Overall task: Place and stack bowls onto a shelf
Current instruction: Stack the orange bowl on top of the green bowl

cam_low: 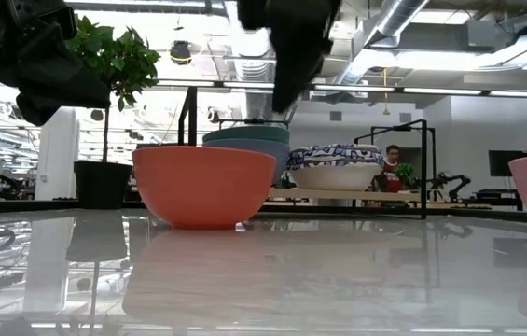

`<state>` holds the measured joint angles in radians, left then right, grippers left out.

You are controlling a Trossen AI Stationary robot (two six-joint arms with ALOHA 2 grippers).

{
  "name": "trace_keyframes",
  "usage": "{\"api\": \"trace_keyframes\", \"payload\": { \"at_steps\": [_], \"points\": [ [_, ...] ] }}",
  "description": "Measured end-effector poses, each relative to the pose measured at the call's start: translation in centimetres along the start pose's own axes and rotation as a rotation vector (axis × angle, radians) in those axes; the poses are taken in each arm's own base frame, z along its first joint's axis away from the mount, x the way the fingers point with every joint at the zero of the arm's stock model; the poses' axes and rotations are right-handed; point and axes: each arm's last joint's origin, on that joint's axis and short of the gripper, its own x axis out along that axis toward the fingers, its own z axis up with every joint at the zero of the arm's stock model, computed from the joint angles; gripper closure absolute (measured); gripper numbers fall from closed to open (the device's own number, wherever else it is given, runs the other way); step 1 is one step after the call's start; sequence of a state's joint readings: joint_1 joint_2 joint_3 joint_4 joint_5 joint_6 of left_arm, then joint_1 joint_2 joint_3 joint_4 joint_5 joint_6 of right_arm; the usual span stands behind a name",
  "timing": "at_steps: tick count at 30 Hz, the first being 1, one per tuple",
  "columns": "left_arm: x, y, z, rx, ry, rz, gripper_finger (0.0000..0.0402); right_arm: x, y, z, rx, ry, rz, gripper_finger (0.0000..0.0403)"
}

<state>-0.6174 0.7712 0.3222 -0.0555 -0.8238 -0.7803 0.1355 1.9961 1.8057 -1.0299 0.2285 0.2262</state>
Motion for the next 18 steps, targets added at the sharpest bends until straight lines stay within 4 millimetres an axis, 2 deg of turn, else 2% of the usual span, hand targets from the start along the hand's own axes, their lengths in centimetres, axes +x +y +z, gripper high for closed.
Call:
{"api": "trace_keyframes", "payload": {
  "at_steps": [4,8,18],
  "points": [
    [0.0,0.0,0.0,-0.009,0.01,-0.01,0.0325,2.3,-0.2,0.1,0.075,0.048,-0.016,0.0205],
    [0.0,-0.1,-0.1,-0.01,0.027,-0.027,0.0325,3.7,-0.6,0.3,0.134,0.063,-0.031,0.0177],
    [0.0,0.0,-0.2,-0.004,0.04,-0.031,0.0325,4.2,-1.3,0.8,0.232,0.024,-0.031,0.0184]
  ]
}}
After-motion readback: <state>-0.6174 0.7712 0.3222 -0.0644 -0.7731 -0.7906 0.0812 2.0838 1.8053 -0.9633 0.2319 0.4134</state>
